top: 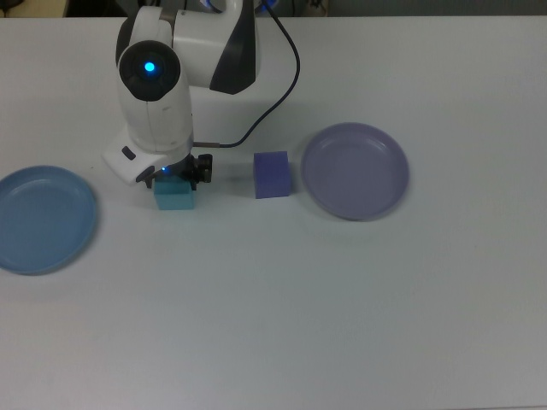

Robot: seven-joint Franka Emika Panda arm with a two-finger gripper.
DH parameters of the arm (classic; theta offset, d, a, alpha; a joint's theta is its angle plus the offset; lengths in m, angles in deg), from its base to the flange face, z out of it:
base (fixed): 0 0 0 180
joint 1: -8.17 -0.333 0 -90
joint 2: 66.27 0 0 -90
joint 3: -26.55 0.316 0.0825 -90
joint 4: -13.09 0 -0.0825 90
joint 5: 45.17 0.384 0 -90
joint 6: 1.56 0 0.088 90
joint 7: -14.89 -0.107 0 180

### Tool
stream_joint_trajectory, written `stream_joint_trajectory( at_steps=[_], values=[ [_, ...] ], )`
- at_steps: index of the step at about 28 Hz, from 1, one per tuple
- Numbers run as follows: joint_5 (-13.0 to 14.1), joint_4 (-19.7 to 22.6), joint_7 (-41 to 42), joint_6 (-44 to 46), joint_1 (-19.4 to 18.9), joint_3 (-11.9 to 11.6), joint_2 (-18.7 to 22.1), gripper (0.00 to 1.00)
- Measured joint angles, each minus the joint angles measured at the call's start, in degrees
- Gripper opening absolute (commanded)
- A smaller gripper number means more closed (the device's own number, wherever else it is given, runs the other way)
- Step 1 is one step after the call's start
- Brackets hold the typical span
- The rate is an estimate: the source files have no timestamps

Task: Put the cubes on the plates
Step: 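Close the gripper on the light-blue cube, then carry the light-blue cube onto the light-blue plate and release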

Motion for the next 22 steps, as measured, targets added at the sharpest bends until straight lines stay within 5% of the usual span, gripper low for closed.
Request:
stream_joint_trajectory(
  at_steps=[2,11,17,22],
  values=[
    [0.0,-0.24,-0.47,-0.05,-0.05,0.0,0.06,0.0],
    [0.0,-5.45,-2.32,-0.44,1.62,-0.26,2.73,0.02],
    [0.0,-7.45,0.36,-1.85,9.58,-0.54,3.9,0.03],
    [0.16,-7.45,2.36,-13.34,16.71,-0.57,0.54,0.03]
  ],
)
